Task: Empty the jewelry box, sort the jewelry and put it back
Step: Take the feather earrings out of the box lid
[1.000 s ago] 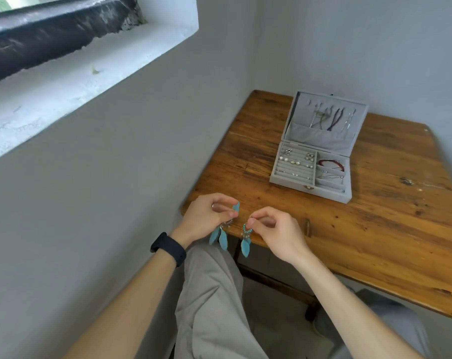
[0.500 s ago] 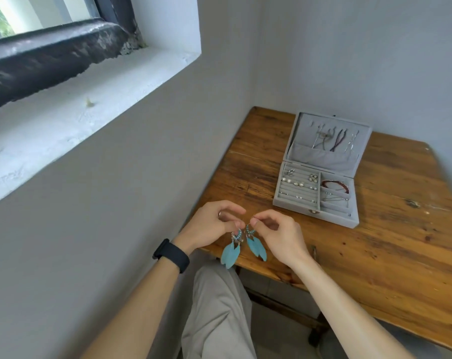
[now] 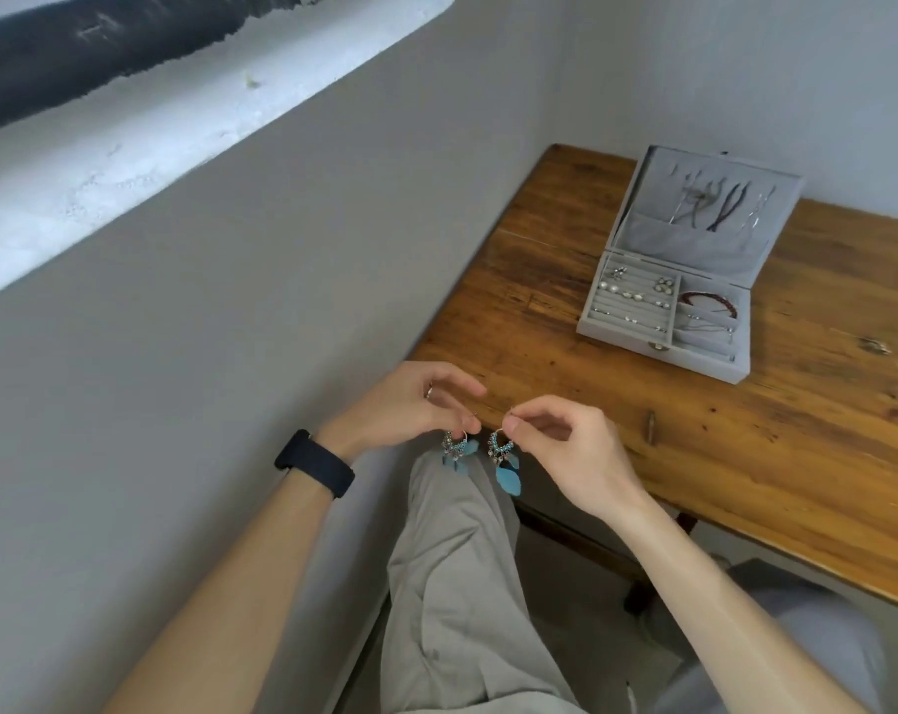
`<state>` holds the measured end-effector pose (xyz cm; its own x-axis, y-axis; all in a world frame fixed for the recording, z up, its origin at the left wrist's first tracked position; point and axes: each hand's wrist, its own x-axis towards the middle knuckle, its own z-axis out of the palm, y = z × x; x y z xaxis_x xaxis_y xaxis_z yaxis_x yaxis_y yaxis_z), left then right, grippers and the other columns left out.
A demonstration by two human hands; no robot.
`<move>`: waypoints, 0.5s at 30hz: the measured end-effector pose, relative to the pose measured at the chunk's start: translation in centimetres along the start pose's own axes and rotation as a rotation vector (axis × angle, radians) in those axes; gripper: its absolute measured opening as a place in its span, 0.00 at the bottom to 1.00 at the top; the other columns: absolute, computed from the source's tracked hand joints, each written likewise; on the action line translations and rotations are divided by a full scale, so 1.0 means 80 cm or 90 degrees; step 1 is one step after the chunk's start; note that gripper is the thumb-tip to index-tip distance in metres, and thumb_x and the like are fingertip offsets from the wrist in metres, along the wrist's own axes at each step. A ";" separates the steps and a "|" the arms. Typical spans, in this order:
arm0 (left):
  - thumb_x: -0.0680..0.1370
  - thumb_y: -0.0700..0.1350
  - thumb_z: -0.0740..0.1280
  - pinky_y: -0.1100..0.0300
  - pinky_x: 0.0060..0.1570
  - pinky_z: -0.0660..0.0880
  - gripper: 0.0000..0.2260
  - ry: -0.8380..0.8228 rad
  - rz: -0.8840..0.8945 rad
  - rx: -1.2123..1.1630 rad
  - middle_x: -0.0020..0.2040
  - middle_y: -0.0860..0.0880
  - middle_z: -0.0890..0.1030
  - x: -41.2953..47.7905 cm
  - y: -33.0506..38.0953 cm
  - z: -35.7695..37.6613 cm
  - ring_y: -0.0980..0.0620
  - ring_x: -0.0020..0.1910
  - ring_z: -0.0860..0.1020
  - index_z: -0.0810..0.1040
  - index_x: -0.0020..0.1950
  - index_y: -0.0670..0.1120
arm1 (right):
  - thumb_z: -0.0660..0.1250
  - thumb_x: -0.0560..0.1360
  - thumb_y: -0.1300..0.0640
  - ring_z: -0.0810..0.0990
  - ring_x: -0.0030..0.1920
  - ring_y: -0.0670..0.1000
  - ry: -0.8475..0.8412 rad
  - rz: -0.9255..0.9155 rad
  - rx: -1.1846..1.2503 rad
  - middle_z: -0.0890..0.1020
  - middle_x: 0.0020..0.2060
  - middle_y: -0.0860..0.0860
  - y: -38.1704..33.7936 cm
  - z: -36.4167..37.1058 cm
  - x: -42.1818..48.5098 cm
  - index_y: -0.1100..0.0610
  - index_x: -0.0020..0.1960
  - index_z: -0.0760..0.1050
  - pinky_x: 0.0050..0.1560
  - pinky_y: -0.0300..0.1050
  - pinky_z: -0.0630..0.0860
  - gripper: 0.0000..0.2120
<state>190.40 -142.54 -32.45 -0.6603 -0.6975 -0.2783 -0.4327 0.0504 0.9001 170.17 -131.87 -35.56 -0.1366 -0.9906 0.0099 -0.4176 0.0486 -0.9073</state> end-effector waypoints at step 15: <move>0.76 0.48 0.74 0.54 0.59 0.78 0.11 0.130 -0.001 0.106 0.46 0.56 0.86 0.117 -0.012 -0.003 0.61 0.47 0.83 0.80 0.57 0.56 | 0.69 0.77 0.45 0.79 0.46 0.37 0.099 0.092 -0.096 0.82 0.40 0.36 0.020 0.000 0.108 0.37 0.44 0.79 0.43 0.34 0.70 0.03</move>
<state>184.80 -149.31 -35.84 -0.5294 -0.8264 -0.1918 -0.5403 0.1541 0.8273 168.31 -140.38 -36.90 -0.3367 -0.9408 -0.0402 -0.5113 0.2185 -0.8312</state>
